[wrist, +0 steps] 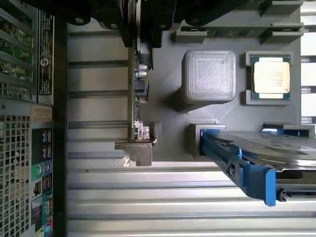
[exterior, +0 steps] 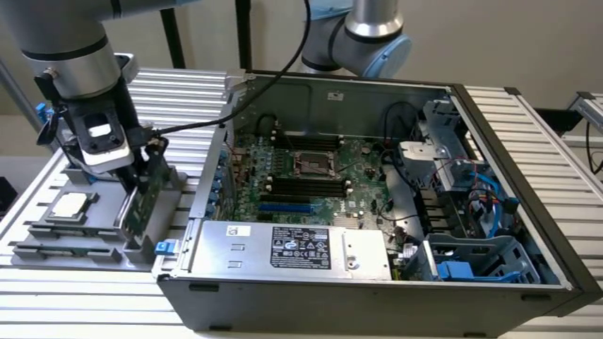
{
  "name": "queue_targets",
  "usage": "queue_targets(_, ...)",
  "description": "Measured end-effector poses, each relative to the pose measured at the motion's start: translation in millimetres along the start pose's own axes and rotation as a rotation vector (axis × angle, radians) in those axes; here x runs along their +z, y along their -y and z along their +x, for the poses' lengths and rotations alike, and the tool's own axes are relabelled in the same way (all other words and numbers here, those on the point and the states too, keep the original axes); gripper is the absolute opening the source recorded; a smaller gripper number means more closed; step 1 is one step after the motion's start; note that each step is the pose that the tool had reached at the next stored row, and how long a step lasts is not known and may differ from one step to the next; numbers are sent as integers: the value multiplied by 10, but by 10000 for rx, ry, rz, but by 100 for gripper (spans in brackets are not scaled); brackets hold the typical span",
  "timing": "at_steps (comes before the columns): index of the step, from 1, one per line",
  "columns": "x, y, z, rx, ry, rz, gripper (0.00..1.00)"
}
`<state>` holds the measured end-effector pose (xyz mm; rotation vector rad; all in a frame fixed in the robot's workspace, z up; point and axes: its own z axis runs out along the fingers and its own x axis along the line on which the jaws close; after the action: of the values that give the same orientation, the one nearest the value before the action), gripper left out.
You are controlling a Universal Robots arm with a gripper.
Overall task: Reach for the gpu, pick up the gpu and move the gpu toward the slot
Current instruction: 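Pick up the gpu and move the gpu toward the slot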
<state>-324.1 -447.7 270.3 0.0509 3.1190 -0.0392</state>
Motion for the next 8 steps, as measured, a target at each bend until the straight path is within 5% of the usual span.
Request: queue_targets(8,-335,9,-67,-5,-175,3,26)
